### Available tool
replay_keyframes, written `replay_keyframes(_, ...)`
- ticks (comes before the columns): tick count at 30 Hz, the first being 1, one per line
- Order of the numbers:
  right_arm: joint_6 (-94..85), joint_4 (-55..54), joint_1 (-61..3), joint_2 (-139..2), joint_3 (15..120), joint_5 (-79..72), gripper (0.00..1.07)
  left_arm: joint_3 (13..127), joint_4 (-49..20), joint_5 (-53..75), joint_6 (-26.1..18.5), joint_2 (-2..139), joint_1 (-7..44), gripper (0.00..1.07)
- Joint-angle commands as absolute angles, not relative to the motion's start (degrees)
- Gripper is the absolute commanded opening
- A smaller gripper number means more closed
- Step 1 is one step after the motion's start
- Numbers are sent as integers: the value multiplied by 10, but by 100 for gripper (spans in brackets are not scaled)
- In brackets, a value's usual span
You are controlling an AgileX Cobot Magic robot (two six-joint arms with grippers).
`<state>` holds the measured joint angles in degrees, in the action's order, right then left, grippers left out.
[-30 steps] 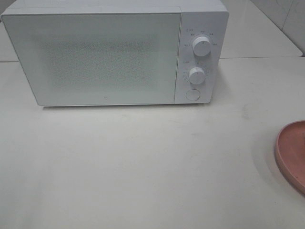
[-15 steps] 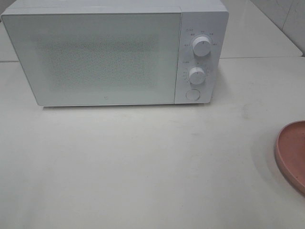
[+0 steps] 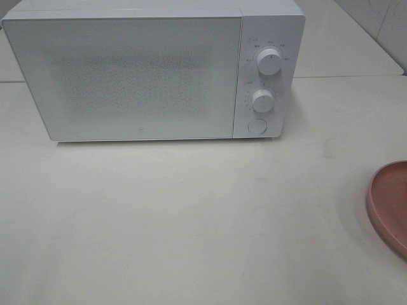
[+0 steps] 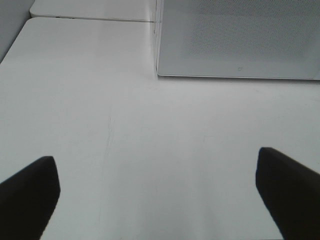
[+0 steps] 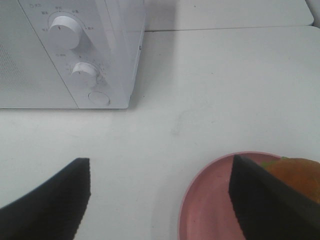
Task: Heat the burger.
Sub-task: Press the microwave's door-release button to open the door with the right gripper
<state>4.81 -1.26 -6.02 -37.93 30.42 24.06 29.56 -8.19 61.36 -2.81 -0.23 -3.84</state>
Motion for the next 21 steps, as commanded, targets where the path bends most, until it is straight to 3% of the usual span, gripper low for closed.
replay_keyframes(1, 52, -9, -62, -399, 309, 205, 75, 296, -83, 614, -28, -14, -36, 100)
replay_keyframes(21, 64, -10, -62, -593, 309, 5, 75, 296, -83, 614, -28, -14, -36, 100)
